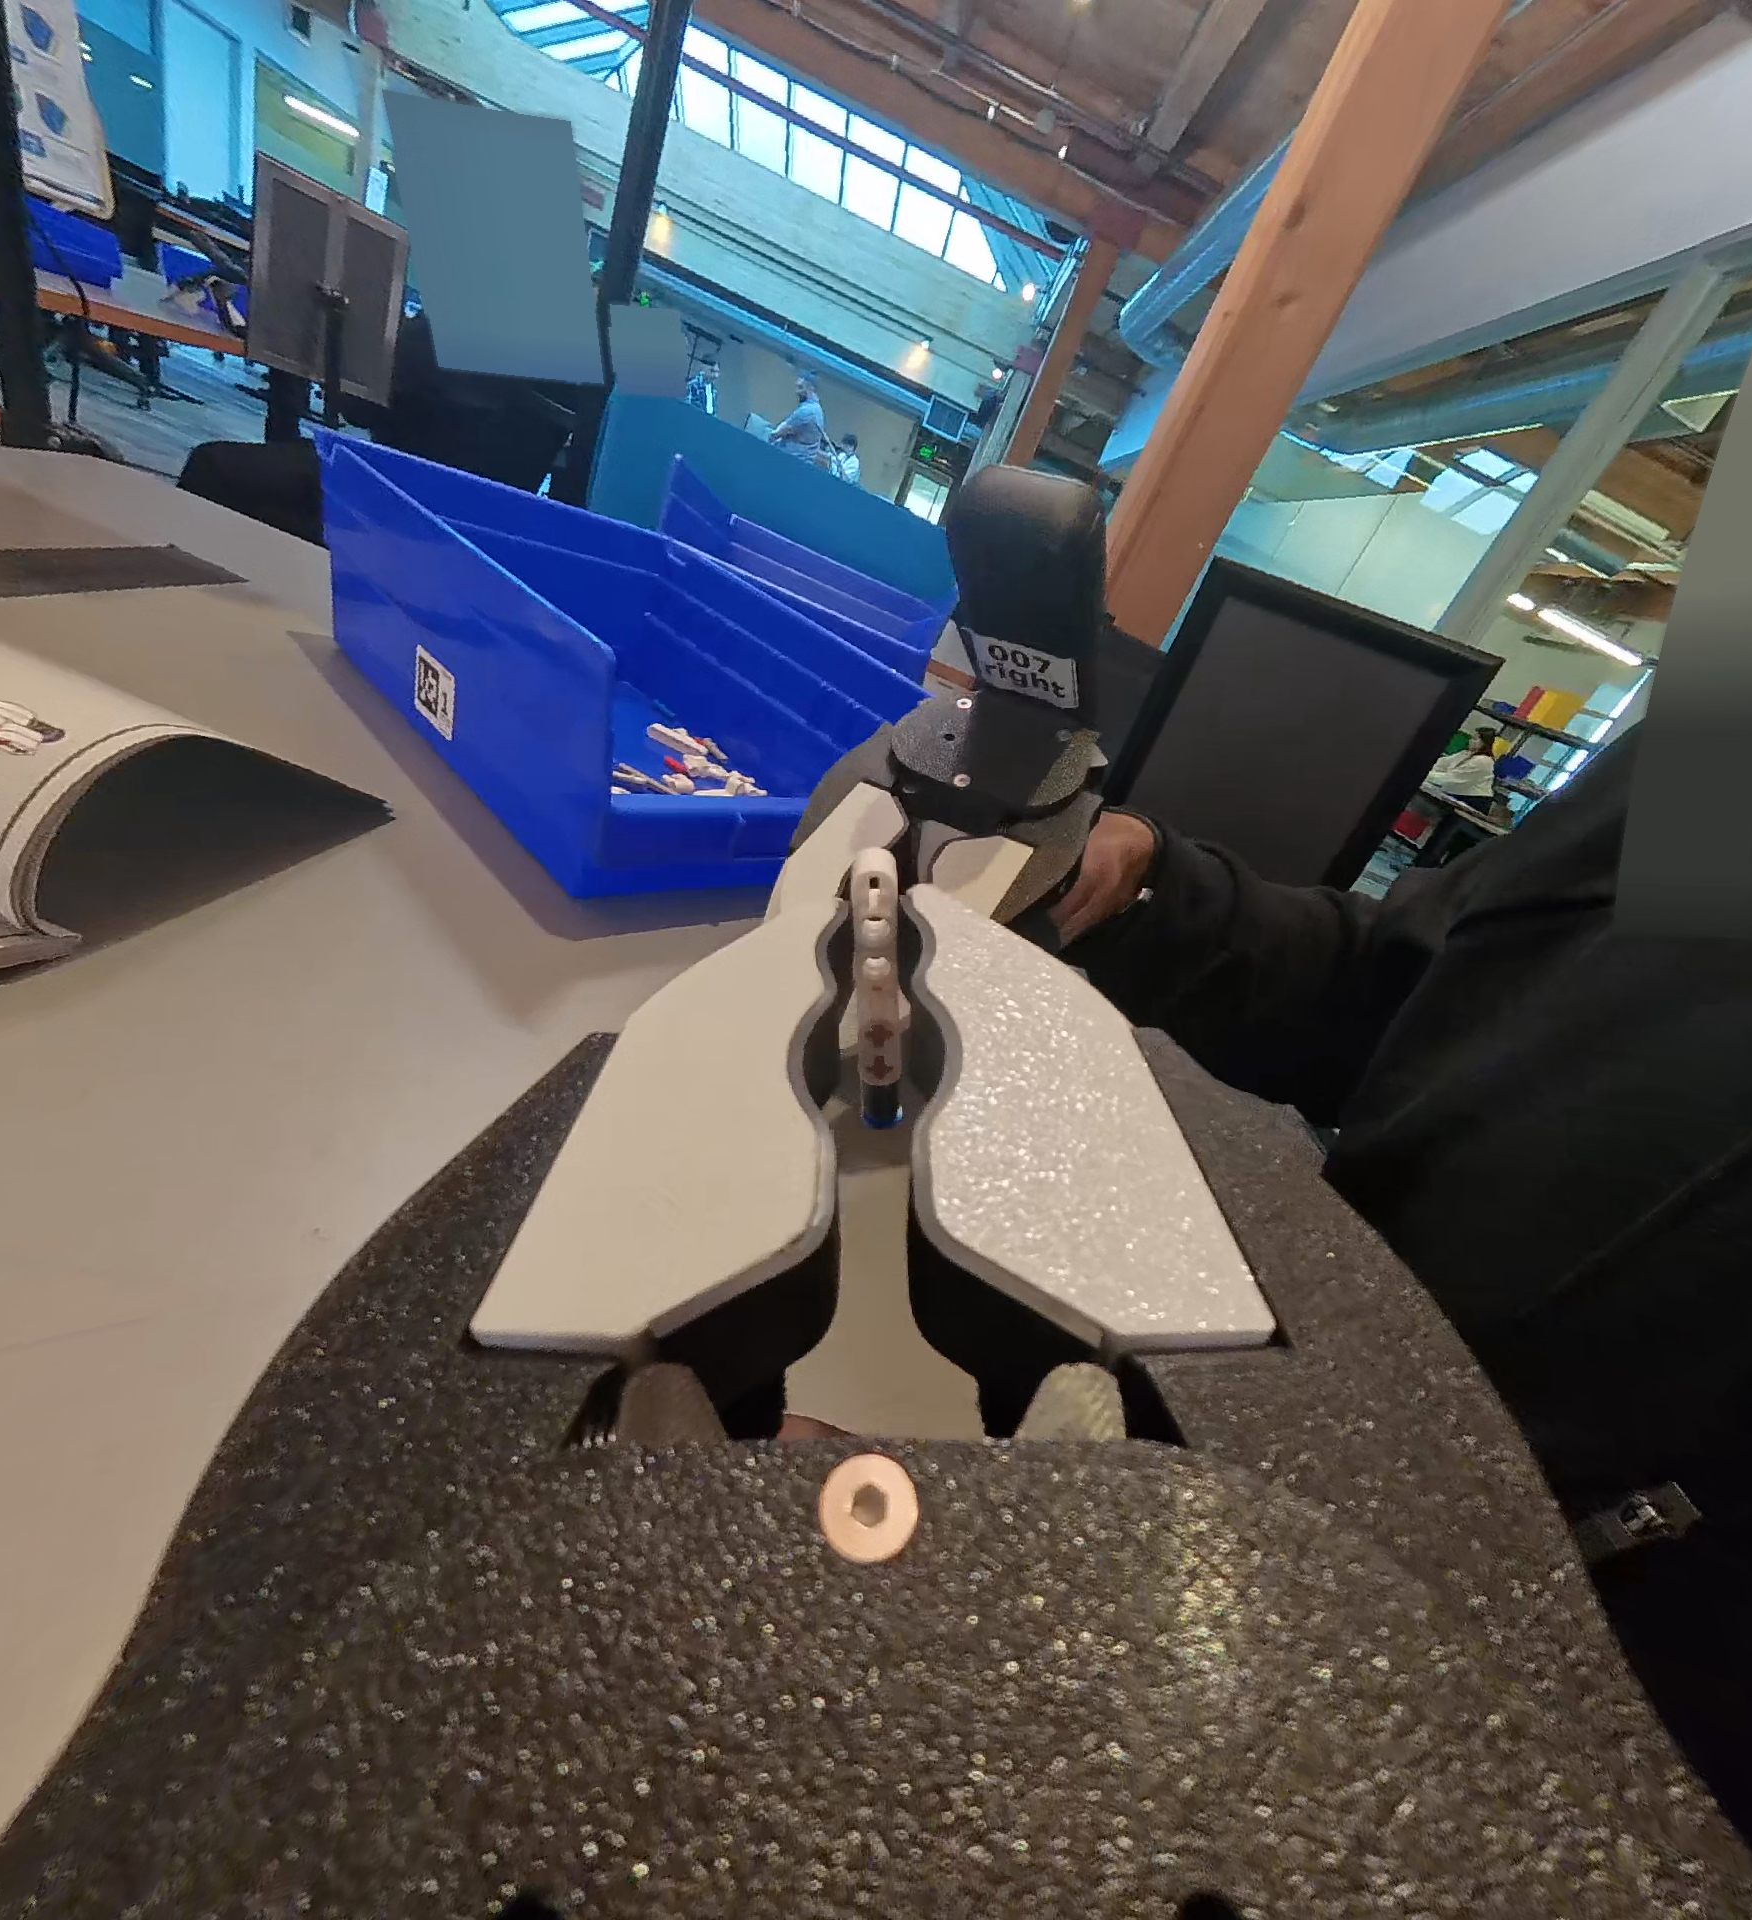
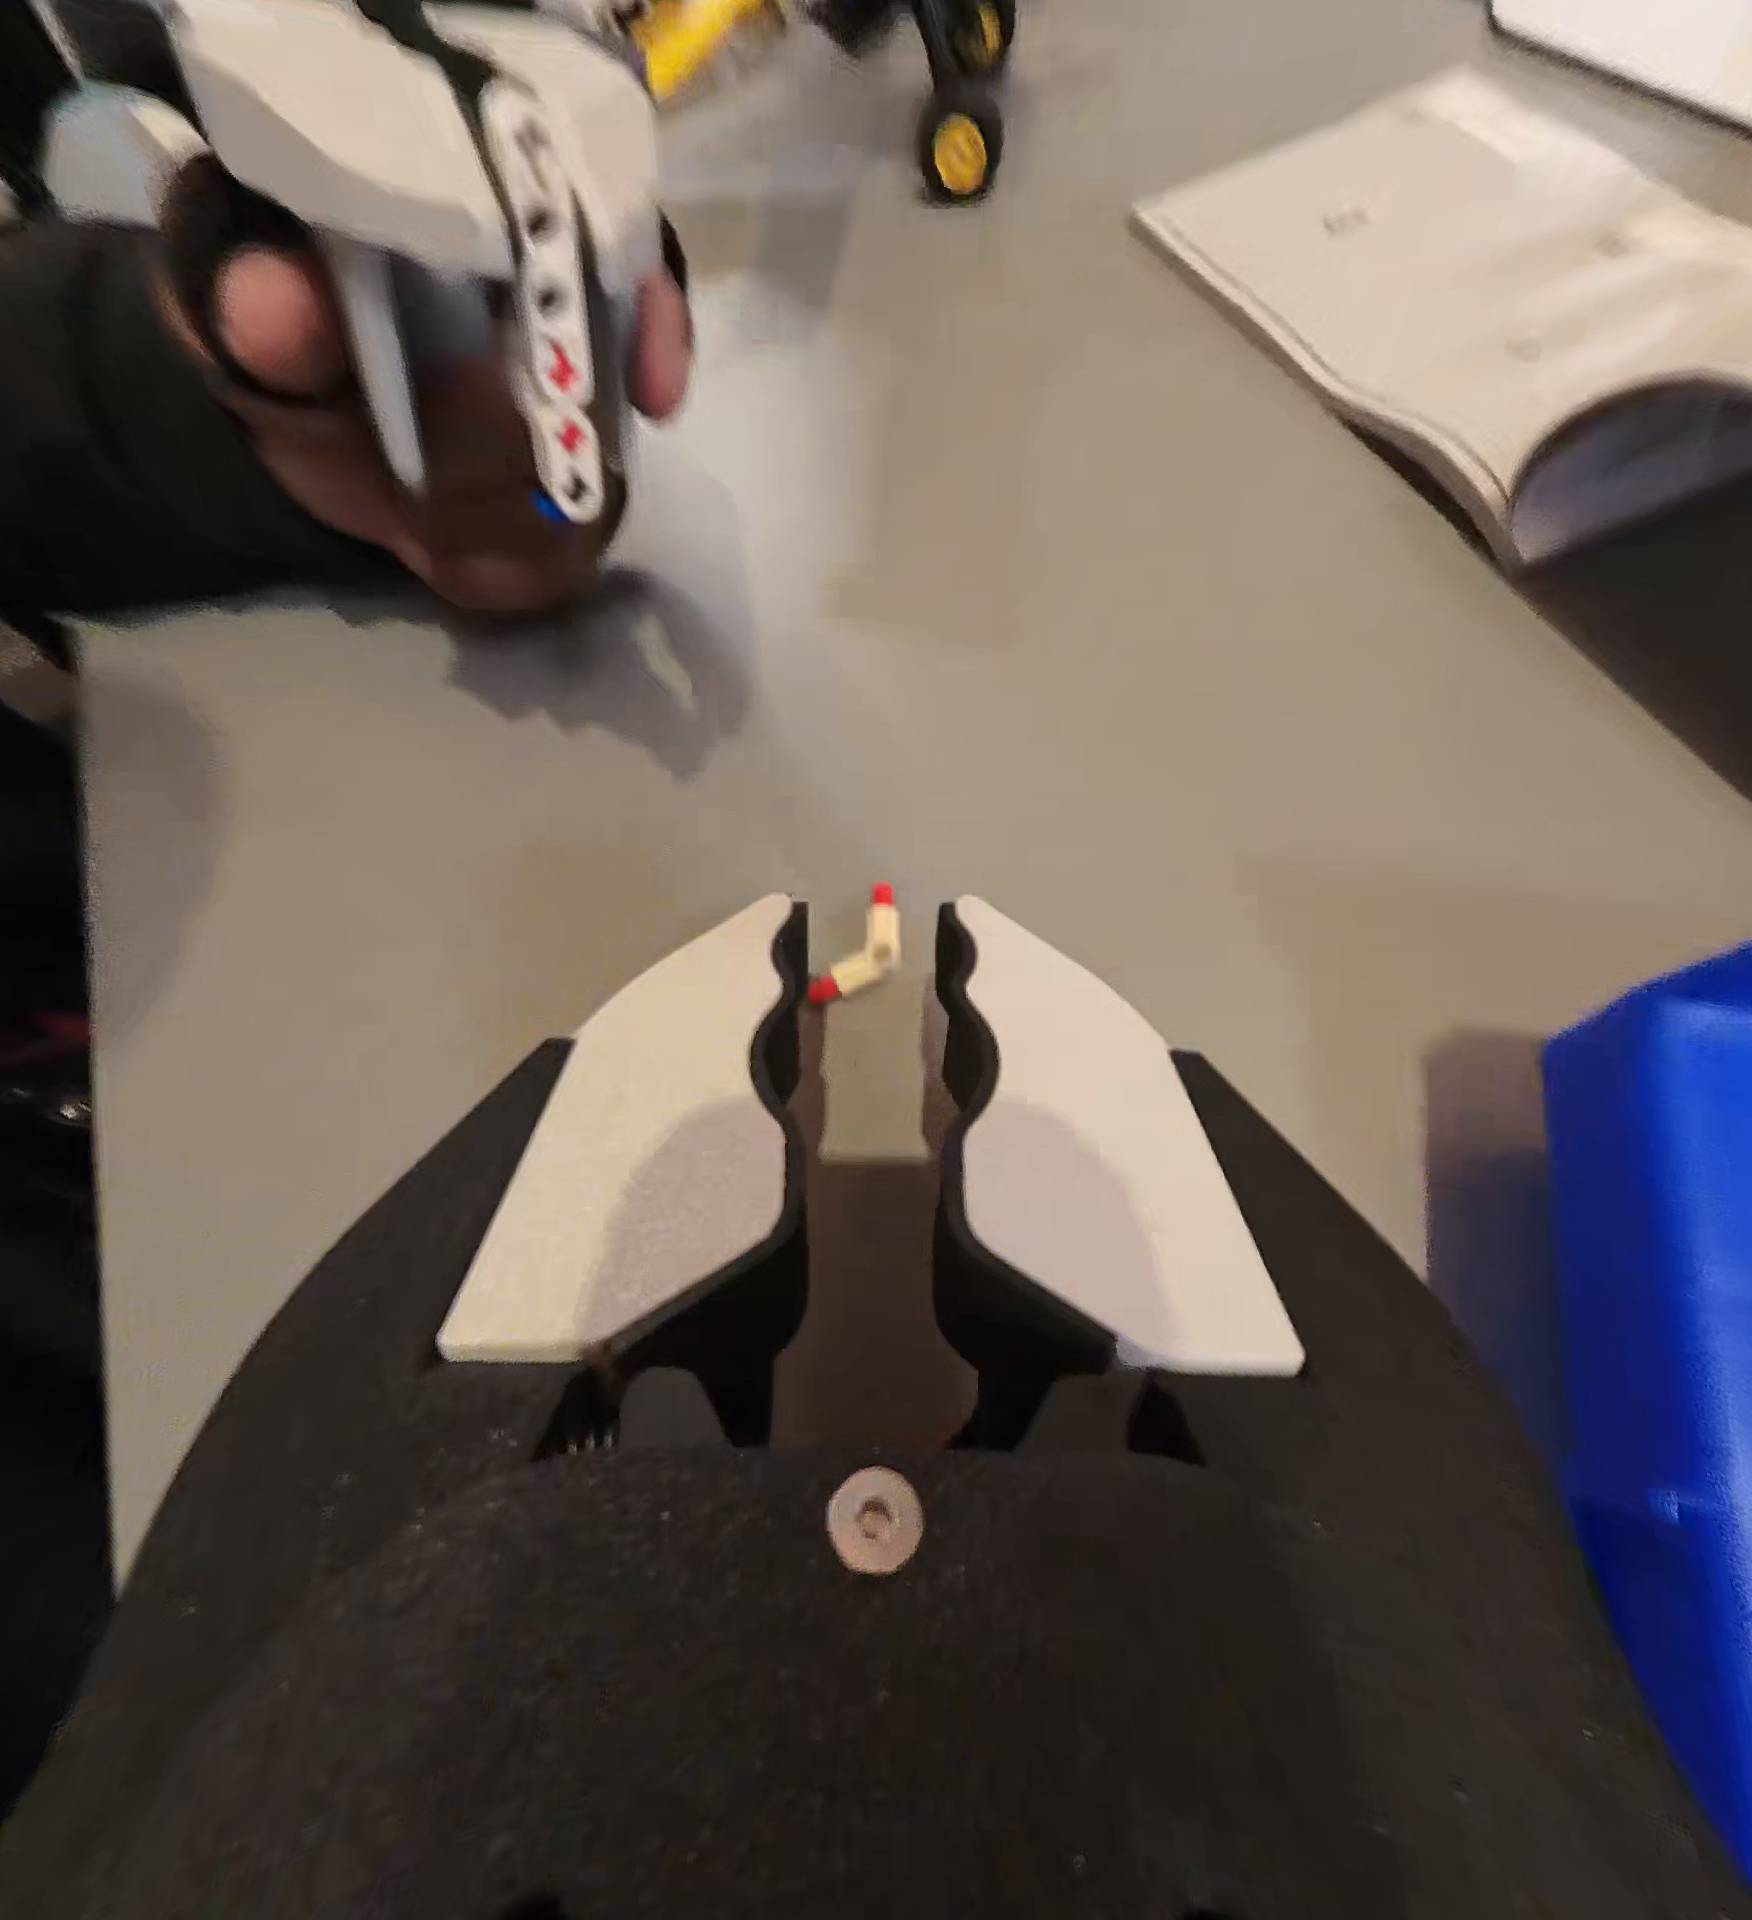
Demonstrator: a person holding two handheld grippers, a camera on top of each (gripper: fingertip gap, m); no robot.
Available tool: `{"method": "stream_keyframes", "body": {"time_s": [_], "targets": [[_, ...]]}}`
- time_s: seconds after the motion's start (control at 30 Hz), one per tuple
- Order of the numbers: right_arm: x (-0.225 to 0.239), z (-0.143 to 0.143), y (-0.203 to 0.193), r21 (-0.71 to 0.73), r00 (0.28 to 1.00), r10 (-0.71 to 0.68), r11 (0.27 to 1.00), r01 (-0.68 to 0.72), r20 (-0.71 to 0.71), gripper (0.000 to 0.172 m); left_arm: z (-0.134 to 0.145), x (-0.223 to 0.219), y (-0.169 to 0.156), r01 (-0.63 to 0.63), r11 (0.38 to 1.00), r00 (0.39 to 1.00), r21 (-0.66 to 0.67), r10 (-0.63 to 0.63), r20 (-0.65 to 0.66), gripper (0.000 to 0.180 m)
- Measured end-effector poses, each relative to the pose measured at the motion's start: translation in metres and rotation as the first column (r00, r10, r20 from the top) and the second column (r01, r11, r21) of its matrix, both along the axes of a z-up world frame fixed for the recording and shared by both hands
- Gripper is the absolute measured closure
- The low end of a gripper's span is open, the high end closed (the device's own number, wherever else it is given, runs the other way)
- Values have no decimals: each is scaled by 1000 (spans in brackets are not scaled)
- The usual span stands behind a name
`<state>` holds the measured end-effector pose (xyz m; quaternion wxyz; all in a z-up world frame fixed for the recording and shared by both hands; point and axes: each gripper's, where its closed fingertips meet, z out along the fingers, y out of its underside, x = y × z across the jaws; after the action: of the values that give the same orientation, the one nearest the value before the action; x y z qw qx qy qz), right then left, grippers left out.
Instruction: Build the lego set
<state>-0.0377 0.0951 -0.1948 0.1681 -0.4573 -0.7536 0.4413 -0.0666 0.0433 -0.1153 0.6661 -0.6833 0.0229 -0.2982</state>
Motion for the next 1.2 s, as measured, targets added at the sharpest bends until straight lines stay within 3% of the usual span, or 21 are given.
{"method": "stream_keyframes", "body": {"time_s": [0.17,0.33,0.63,0.9,1.0,1.2], "targets": [[1,-26,2,82,987,-48,996,35,153,149,-11,3,3,-2,999,999,-48,0,-42,173],[-3,-30,-6,65,973,-80,996,67,219,150,-19,3,4,-40,995,989,-93,27,-143,173],[-9,-38,-11,238,973,-106,970,55,207,154,-44,2,5,-61,967,981,-247,12,-195,173],[-11,-39,-13,309,979,-66,951,3,194,165,-48,2,4,-59,959,978,-277,1,-206,173],[-12,-38,-15,322,988,-29,947,-21,150,165,-54,4,4,-47,947,980,-317,-18,-197,173],[-31,-16,-14,505,982,85,863,11,-167,165,-62,-2,4,-35,917,995,-397,-5,-99,173]]}}
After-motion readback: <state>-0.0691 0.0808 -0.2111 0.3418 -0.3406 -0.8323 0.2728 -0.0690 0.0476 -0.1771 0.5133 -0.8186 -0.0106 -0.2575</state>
